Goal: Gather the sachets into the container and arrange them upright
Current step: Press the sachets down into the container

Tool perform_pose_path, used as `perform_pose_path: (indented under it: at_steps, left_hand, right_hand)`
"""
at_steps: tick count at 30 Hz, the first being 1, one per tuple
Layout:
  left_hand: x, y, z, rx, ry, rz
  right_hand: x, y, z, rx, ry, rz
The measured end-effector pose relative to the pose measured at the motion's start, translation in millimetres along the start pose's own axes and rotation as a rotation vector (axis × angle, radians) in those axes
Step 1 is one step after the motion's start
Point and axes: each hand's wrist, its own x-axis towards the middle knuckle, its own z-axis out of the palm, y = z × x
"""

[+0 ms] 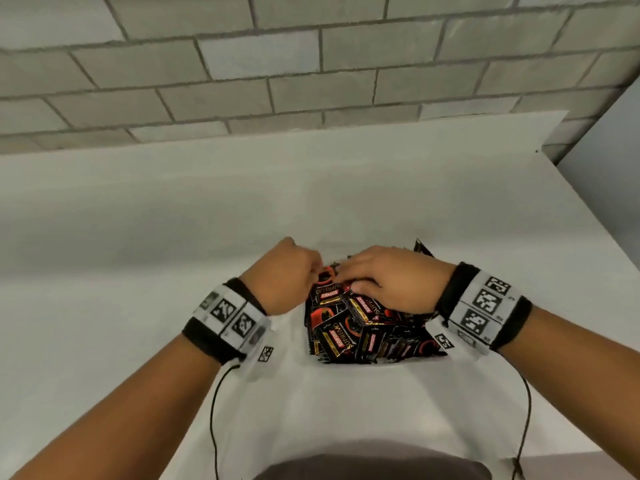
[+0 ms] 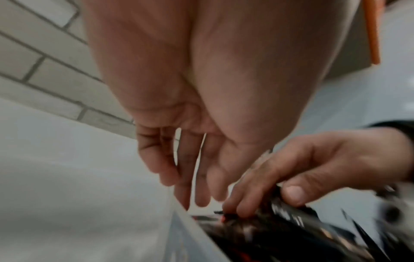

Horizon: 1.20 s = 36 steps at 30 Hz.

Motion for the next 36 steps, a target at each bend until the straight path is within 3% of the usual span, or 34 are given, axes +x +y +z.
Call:
perform_pose_path:
  at_steps: [2,4,9,13,19,24,28,32,36]
  left_hand:
    - [-11,3,19,0.132,-0.078,0.051]
    - [-21,8,36,0.136,-0.065,0.100]
    - [-25,4,44,-0.059,0.012,0.114]
    - [-23,-7,32,-0.266,0.101,0.024]
    - [3,8,29,0.163,-0.116,-0.047]
    - [20,13,25,0.310,-0.290,-0.115]
    - [26,23,21,0.400,-0.354,-0.155]
    - [30,28,21,0.401,-0.369,-0.184]
    - [31,35,25,0.365,-0.363,-0.141]
  right_hand:
    - [1,3,5,-0.109,-0.059,0.006]
    - [-2,8,3,-0.148,-0.051,0.054]
    - [-2,8,-5,-0.036,0.058,0.097]
    - [7,1,1,-0.057,0.007,0.146]
    - [7,3,2,0.023,-0.022,0.143]
    - [0,5,2,-0.016,-0.032,0.149]
    - [-14,0,-1,0.013,-0.027,0.131]
    - [-29,-5,3,-0.045,-0.121,0.106]
    - [-30,-3,4,-0.017,-0.077,0.144]
